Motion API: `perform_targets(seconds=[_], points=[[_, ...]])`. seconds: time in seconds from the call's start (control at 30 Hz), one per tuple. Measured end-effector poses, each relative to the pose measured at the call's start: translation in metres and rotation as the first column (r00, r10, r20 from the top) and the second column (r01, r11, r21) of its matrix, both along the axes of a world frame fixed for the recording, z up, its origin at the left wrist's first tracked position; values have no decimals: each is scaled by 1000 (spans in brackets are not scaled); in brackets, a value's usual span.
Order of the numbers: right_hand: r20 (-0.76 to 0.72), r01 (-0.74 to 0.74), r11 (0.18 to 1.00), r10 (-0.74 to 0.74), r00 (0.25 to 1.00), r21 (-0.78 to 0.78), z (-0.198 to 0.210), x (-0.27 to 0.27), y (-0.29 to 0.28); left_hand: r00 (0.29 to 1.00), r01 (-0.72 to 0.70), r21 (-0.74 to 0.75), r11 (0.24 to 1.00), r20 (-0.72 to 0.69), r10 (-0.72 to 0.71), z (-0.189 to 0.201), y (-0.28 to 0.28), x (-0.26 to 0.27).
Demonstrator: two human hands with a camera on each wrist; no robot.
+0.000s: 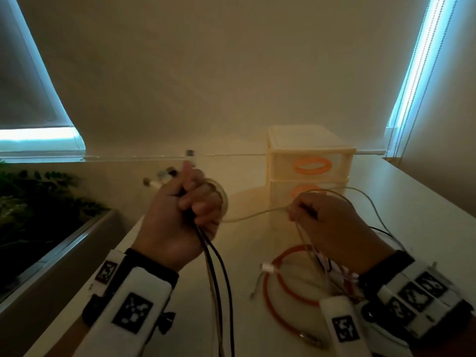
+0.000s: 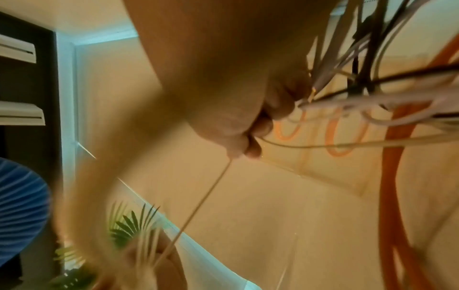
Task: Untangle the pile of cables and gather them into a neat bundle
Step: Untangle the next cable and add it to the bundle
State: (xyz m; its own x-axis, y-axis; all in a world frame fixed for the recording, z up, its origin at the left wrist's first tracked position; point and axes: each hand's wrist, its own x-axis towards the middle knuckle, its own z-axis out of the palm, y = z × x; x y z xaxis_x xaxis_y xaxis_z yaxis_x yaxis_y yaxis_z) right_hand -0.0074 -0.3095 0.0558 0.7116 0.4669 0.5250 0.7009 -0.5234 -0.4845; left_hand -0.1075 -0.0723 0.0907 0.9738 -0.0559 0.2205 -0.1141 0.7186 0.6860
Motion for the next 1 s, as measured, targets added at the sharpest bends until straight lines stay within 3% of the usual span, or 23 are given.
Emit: perform_targets(seconds=[0.1, 0.17, 0.27, 0.37, 0.47, 0.57, 0.67, 0.8, 0.93, 1.0], points=[[99, 104, 989, -115, 988, 106, -5, 2, 8, 976, 215, 339, 916, -44, -213, -17, -31, 0], [131, 98, 969, -130, 983, 226, -3, -2, 10, 961, 264, 480, 837, -54, -272, -23, -48, 1], [195, -9, 938, -63, 979, 348, 10, -21, 13, 985, 170, 508, 844, -90, -144, -20, -54, 3], [219, -229, 941, 176, 960, 249, 10, -42, 19, 999, 20, 382, 924, -50, -1, -17, -50, 6], [121, -349, 930, 336, 934, 117, -2, -44, 24, 995, -67, 197, 978, -62, 81, -13, -47, 8], [29, -341, 940, 341, 940, -5, -7, -37, 24, 983, -138, 33, 990, -115, 141, -12, -46, 11], [42, -231, 966, 237, 971, -116, -6, -30, 16, 976, -181, -108, 977, -142, 165, -15, -38, 15], [114, -66, 995, 75, 991, -77, -4, -16, 10, 979, -168, -108, 980, -131, 153, -19, -38, 19], [-99, -249, 954, 235, 967, -167, -11, -8, 7, 980, -180, -161, 970, -114, 163, -17, -31, 21], [-171, -277, 955, 256, 951, -108, -11, -3, 0, 980, -186, -163, 969, -103, 171, -17, -26, 20]])
